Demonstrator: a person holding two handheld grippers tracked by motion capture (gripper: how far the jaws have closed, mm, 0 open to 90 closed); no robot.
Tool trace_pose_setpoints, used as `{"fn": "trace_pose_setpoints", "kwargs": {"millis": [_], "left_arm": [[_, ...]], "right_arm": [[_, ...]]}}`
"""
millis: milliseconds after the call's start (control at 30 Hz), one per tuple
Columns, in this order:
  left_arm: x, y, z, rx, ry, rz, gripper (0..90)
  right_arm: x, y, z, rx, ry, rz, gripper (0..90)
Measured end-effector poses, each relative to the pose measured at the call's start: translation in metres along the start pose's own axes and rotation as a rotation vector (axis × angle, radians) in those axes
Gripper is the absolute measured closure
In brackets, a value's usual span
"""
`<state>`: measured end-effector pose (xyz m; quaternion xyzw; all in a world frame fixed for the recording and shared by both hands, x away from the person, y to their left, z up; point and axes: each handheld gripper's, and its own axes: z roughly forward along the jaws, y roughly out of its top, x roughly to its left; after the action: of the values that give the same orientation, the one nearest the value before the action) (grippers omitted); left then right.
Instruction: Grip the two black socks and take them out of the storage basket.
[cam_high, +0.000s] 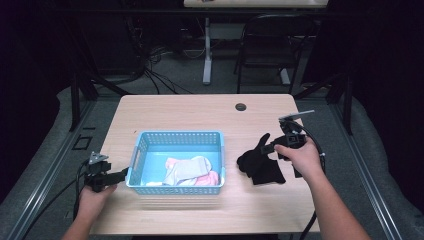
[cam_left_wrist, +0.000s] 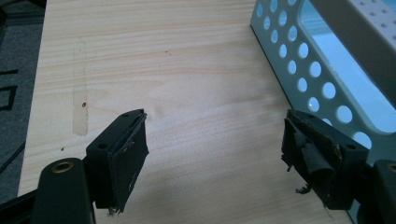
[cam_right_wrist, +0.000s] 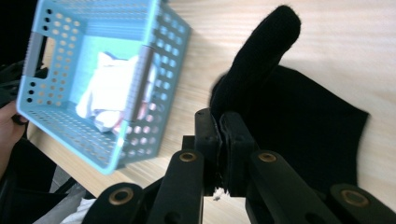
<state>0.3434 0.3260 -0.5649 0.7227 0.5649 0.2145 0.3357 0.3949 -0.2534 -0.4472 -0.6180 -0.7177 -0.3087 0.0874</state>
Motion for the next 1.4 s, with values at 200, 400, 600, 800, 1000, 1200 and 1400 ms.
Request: {"fn": "trace_pose_setpoints", "kwargs": {"millis": [200, 400, 600, 800, 1000, 1200, 1400], "left_arm": [[0.000, 0.000, -0.001, -0.002, 0.001, -0.001, 22.3], [-0.001, 0.000, 0.000, -0.001, 0.001, 0.001, 22.3], [0.000, 0.000, -0.001, 0.000, 0.000, 0.000, 22.4], [-0.001, 0.000, 0.000, 0.000, 0.001, 0.001, 22.3], [-0.001, 0.000, 0.000, 0.003, 0.001, 0.004, 22.4], [-0.001, 0.000, 0.000, 0.005, -0.003, 0.004, 22.4], [-0.001, 0.000, 0.000, 0.007, -0.003, 0.004, 22.4]], "right_arm": [[-0.021, -0.011, -0.004, -0.001, -0.025, 0.045, 86.4], [-0.033, -0.018, -0.005, 0.000, -0.025, 0.066, 86.2], [-0.037, -0.022, -0.002, -0.005, -0.039, 0.079, 82.7], [-0.040, -0.023, -0.006, -0.044, -0.072, 0.067, 66.8], [-0.039, -0.024, -0.008, -0.056, -0.095, 0.063, 60.1], [-0.034, -0.023, -0.009, -0.055, -0.105, 0.056, 60.1], [-0.027, -0.022, -0.007, -0.044, -0.106, 0.038, 60.2]]}}
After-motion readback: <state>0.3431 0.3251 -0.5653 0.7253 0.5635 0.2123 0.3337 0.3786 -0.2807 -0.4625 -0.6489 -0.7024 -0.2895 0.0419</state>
